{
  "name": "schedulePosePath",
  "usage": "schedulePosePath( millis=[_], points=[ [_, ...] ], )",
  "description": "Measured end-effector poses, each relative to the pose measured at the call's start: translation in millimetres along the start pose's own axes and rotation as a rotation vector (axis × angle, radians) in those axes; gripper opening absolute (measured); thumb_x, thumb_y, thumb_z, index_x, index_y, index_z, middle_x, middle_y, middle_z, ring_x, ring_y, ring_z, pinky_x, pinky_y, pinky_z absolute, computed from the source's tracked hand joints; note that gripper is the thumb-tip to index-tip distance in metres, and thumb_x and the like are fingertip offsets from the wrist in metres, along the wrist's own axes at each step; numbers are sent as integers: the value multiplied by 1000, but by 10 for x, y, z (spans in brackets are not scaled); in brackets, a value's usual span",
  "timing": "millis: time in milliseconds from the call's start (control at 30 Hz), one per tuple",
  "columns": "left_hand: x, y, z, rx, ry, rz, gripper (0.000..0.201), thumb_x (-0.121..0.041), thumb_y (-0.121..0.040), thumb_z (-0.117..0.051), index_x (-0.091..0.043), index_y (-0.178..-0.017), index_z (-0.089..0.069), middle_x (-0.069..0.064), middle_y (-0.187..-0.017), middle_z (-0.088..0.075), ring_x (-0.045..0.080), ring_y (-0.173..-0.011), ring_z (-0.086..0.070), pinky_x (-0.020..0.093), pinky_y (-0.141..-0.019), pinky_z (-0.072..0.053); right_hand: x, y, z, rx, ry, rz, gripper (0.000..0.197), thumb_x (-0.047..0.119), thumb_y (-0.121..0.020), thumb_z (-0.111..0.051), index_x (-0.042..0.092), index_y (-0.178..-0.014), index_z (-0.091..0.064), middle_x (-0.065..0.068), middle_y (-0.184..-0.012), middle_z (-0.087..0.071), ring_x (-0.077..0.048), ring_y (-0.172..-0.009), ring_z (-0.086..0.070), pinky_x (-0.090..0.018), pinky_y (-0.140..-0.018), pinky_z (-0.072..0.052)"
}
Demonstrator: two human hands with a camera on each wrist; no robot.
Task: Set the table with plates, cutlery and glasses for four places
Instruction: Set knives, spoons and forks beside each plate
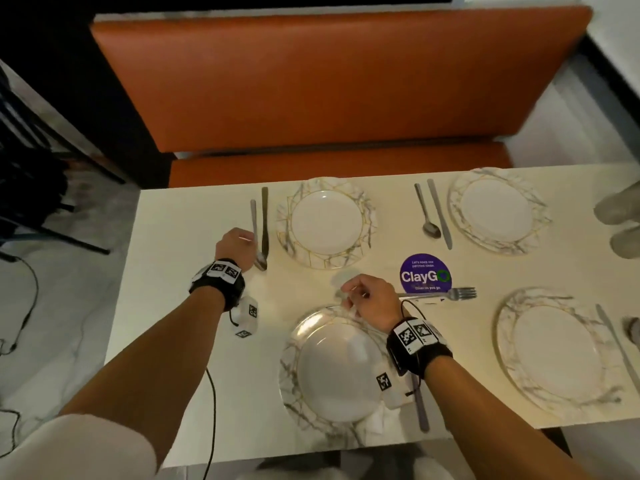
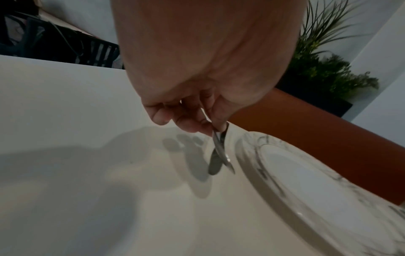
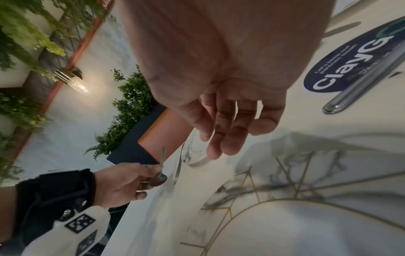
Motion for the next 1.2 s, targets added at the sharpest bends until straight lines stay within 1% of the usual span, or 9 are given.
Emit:
schedulePosePath(
  millis=[200,267,400,500,600,700,833,1067,1200],
  points=[
    [84,-391,51,38,-127,4,16,-12,-94,-66,-18,-109,-69,12,-118,-71,35,-110,-66,35,-85,-53,9,-114,-74,-36,3,5,22,6,-96,-54,18,-93,-73,0,-74,-77,-6,-59,-66,-27,-65,-56],
    [110,-450,47,21,-115,2,12,-13,-93,-67,-16,-104,-72,11,-113,-74,32,-104,-68,33,-84,-55,7,-176,-82,-41,-5,-9,24,7,-95,-54,20,-92,-73,0,-74,-77,-8,-64,-69,-30,-67,-56],
    [95,-508,23,-19,-88,-9,10,-10,-92,-70,-10,-100,-74,9,-105,-75,27,-87,-68,26,-68,-52,3,-262,-90,-59,-7,-36,27,7,-95,-53,24,-89,-73,1,-76,-77,-12,-66,-71,-37,-67,-59],
    [26,-504,13,-37,-119,-21,17,-18,-95,-69,-4,-101,-76,14,-104,-75,33,-97,-70,31,-77,-54,17,-271,-81,-69,-14,-50,28,7,-97,-53,25,-88,-73,2,-79,-77,-9,-64,-70,-32,-61,-58],
    [-25,-517,12,-48,-102,-19,21,-19,-95,-70,-1,-103,-76,16,-104,-76,34,-101,-70,32,-79,-53,17,-261,-68,-78,-15,-55,29,7,-98,-52,25,-89,-72,1,-77,-77,-6,-60,-68,-26,-58,-55],
    [-54,-527,12,-57,-51,-1,17,-12,-92,-72,-2,-105,-75,14,-109,-75,32,-102,-69,29,-78,-50,-14,-248,-50,-79,-23,-61,29,6,-98,-52,25,-89,-72,1,-78,-77,-13,-64,-70,-33,-61,-59],
    [-86,-496,15,-73,-18,10,19,-10,-92,-72,0,-108,-74,16,-112,-74,32,-104,-69,29,-80,-48,-38,-221,-37,-80,-24,-77,29,5,-97,-52,24,-90,-72,-1,-76,-77,-17,-62,-69,-33,-61,-58],
    [-70,-471,13,-82,-3,-8,18,-9,-93,-70,2,-107,-74,18,-113,-74,35,-105,-69,37,-91,-55,-28,-195,-10,-87,-32,-88,29,5,-98,-52,25,-88,-71,-3,-76,-77,-9,-57,-66,-24,-57,-54],
    [-57,-460,14,-94,14,-22,20,-8,-90,-73,2,-107,-73,17,-113,-74,34,-106,-68,37,-91,-54,-98,-198,-12,-76,-36,-97,27,7,-98,-52,23,-92,-73,-1,-76,-77,-14,-68,-72,-31,-64,-59]
  ],
)
Point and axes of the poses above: each hand's wrist, its own y-axis away from the middle knuckle, its own z-axis out of the back of the hand, x = y × z, the point moved 1 cm from there along -y, towards the middle knuckle
